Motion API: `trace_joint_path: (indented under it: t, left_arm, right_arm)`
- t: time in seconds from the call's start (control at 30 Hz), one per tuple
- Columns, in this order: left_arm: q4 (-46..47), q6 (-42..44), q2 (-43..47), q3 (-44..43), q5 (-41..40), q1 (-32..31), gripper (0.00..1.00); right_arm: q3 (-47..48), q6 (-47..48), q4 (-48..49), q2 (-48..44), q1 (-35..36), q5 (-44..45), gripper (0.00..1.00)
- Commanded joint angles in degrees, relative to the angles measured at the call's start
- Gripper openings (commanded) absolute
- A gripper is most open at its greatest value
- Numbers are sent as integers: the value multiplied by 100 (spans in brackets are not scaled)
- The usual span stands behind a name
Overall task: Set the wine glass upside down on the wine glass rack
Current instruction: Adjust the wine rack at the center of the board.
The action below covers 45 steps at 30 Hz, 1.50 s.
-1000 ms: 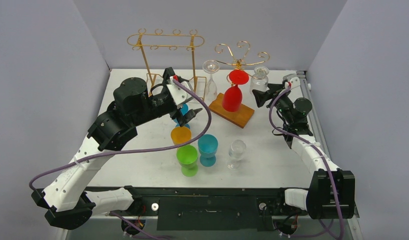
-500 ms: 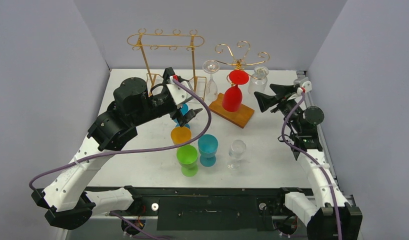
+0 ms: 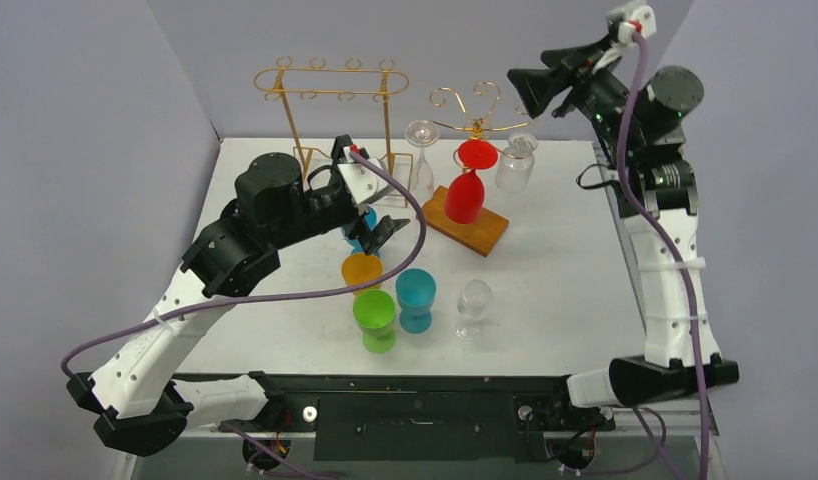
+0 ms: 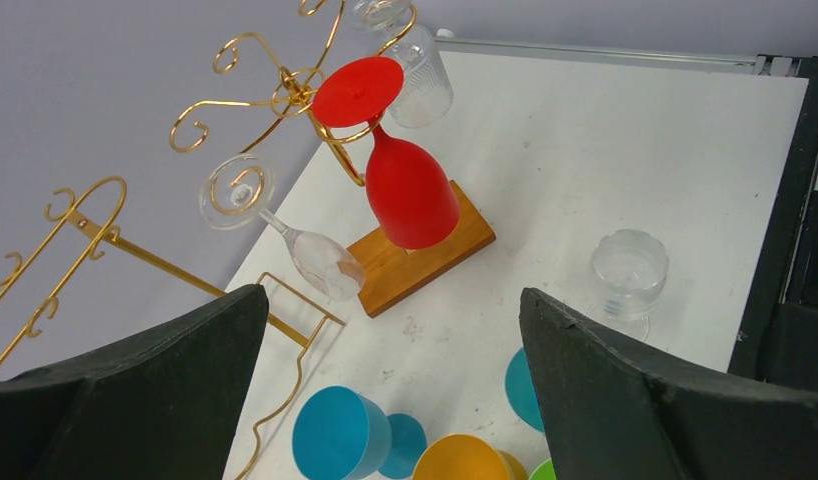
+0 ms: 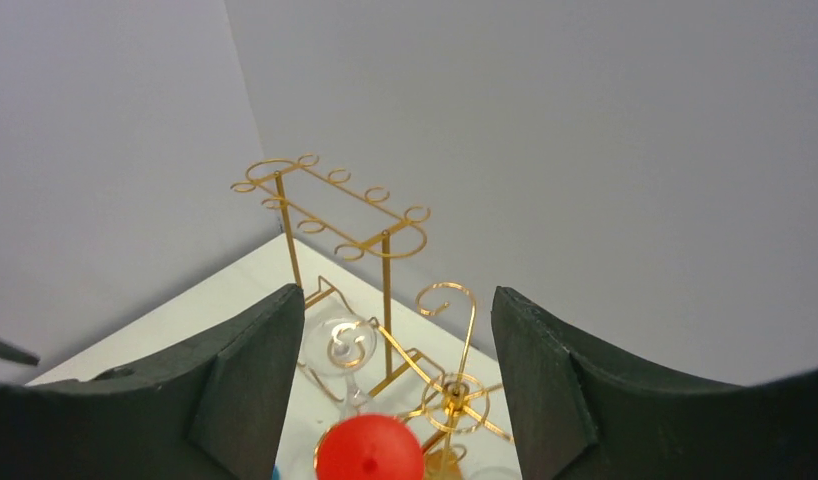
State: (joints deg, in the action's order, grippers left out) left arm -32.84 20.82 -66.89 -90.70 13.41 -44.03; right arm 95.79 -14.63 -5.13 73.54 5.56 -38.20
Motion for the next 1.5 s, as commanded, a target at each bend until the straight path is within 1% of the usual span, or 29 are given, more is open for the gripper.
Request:
trace_joint_path:
  t: [0.0,0.03,0.07,0.13,0.23,0.47,0.7,0.97,1.17,1.4,1.47]
  left_arm:
    - [103,-202,-8,-213,96,35,95]
    - [72,-195,-10,-231,94,37,95]
    - [43,-186,-8,-235,99,35,95]
    - [-16,-163,-9,-229,125,37,95]
    - [-120,-86,0,-241,126,27,95]
    - [-316,30,91,-144,19,26,95]
    - [-297,3,75,-70,-20,28,95]
    - [-472,36,15,-277,-95,28,95]
    - [-486,61,-24,-283,-143,31,95]
    - [-484,20,-102,-317,-140,26,95]
    - [-482,7,-119,-317,-142,31,95]
  right_arm:
    - [2203,1398,-3019,1452,303,423,64]
    - [2695,1732,-3516,1764,300,373,64]
    - [3083,1928,-3771,2051,303,334,64]
    - [3509,2113,-3950,2432,282,278,64]
    - [3825,2272,-3999,2746,270,11,64]
    - [3710,2444,-3872,3151,293,-497,64]
    - [3446,2824,-3903,3341,337,-673,64]
    - [3654,3071,-4115,3799,443,-707,63]
    - [3435,3397,-4190,3836,589,-612,60]
    - [3296,3415,-4029,3865,639,-493,52]
    - [3288,3433,-4010,3854,639,-462,49]
